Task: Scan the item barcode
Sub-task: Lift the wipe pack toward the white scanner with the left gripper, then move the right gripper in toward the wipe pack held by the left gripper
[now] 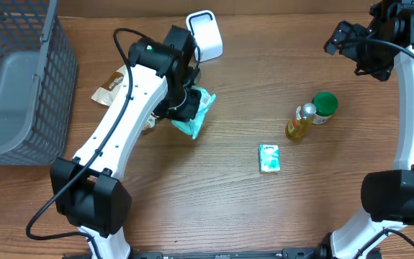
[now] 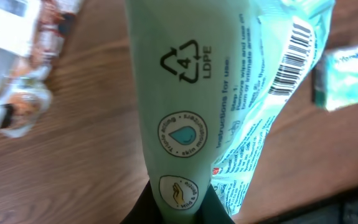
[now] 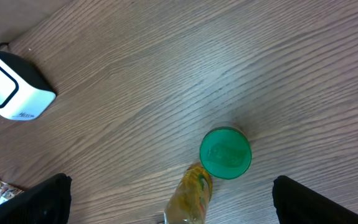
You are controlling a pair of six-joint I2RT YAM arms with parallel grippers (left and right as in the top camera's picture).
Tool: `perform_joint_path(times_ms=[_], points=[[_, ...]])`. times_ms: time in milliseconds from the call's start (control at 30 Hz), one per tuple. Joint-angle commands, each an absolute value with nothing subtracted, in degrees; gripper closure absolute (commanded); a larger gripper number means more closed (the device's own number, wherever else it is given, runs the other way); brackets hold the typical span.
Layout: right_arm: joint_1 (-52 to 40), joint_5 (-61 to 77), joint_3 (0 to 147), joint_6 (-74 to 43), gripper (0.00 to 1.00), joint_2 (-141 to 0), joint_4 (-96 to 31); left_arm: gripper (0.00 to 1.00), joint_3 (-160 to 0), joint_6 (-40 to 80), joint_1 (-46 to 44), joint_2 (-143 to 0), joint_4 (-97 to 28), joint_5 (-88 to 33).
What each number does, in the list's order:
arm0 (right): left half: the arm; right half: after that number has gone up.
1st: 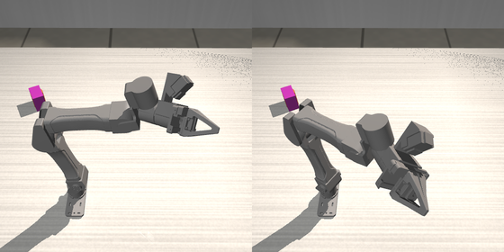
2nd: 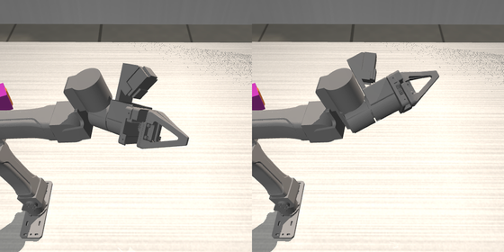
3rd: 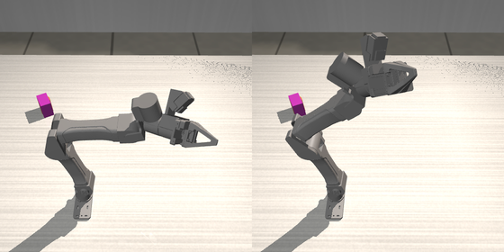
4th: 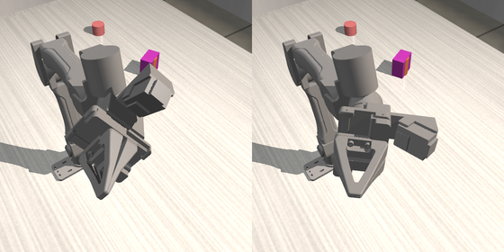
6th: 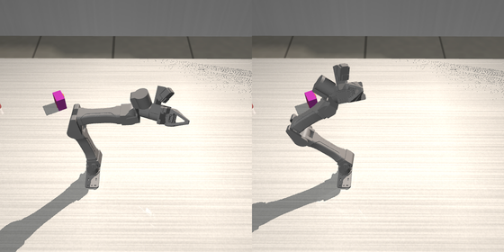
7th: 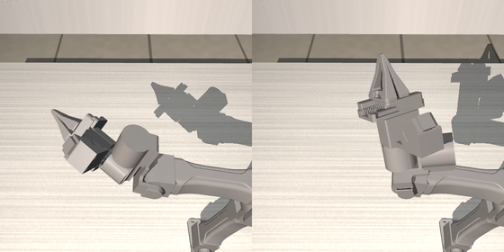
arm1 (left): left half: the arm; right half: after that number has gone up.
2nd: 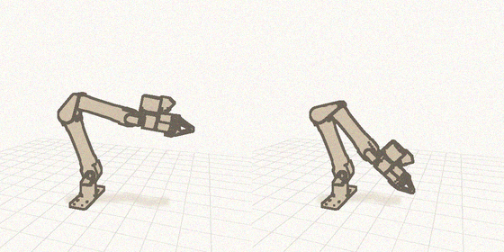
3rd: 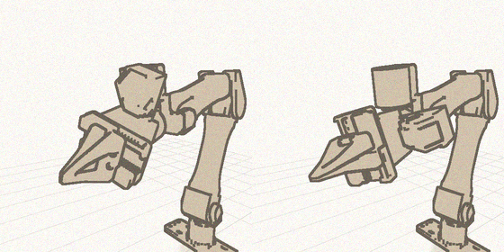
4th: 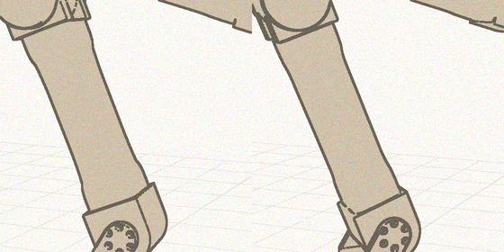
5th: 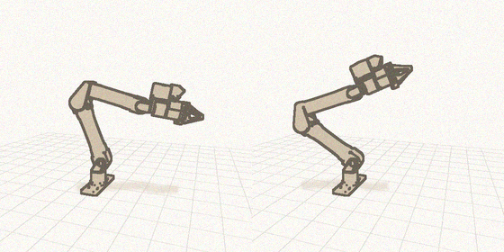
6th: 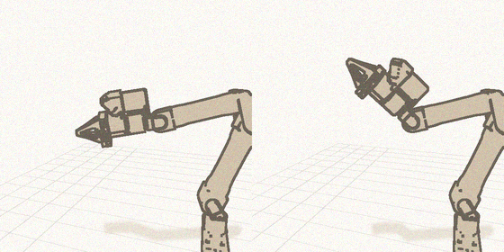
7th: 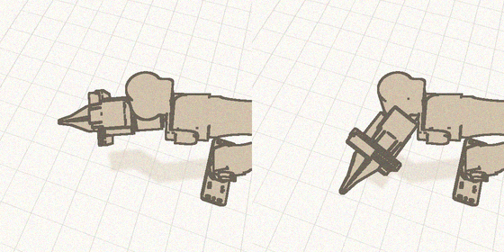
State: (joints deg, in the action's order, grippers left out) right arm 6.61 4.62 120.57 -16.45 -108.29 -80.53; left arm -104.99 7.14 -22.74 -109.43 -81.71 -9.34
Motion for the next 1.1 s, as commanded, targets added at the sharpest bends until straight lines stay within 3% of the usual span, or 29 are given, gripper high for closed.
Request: perform_joint_path(times_ms=[0, 667, 1067], points=[[6.5, 4.3, 121.0, -16.0, 0.0, -107.4, -80.3, 0.96, -103.6, 4.5, -22.4, -109.2, -81.6, -15.0], [6.5, 5.0, 121.0, -16.6, 0.0, -107.4, -73.2, 0.96, -103.4, 5.3, -22.4, -109.3, -79.9, -14.0], [5.9, 37.7, 120.5, -16.3, 0.0, -107.4, -77.1, 0.96, -103.4, 6.5, -22.4, -109.3, -79.2, -14.0]])
